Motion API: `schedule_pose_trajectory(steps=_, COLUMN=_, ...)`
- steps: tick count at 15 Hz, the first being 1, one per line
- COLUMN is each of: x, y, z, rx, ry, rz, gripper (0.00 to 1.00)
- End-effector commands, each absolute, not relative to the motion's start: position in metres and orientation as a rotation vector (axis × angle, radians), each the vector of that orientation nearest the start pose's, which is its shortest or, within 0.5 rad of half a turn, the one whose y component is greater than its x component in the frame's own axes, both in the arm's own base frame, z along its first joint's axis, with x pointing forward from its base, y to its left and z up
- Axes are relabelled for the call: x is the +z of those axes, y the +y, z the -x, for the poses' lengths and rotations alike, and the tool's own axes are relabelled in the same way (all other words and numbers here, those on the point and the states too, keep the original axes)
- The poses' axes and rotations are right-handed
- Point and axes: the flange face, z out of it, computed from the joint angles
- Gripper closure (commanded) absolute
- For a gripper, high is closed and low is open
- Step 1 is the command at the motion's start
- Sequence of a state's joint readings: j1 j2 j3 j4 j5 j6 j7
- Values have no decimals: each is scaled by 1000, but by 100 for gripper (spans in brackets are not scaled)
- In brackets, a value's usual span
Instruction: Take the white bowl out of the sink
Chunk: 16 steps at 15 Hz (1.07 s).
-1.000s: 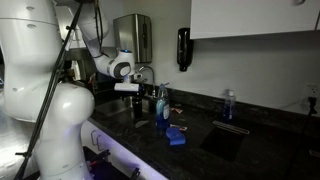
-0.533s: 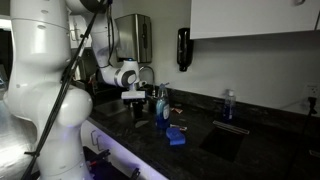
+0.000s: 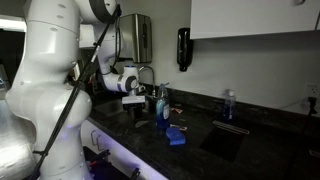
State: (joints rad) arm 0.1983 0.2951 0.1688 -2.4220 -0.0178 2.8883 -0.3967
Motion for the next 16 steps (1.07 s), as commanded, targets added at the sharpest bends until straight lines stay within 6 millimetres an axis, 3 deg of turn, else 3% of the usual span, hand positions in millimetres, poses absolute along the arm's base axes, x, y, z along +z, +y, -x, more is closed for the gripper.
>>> schedule_pose_trajectory(steps=1, x=186, y=188, z=-481, rx=-251, ry=-1185, rz=2863, gripper=0)
schedule_pose_trajectory(steps=9, x=143, y=190, z=-474, rx=-141, ry=-1188, rz=2900, gripper=0)
schedule_pose_trajectory(steps=16, x=127, y=202, z=-480, rx=-176, ry=-1237, rz=2915, gripper=0)
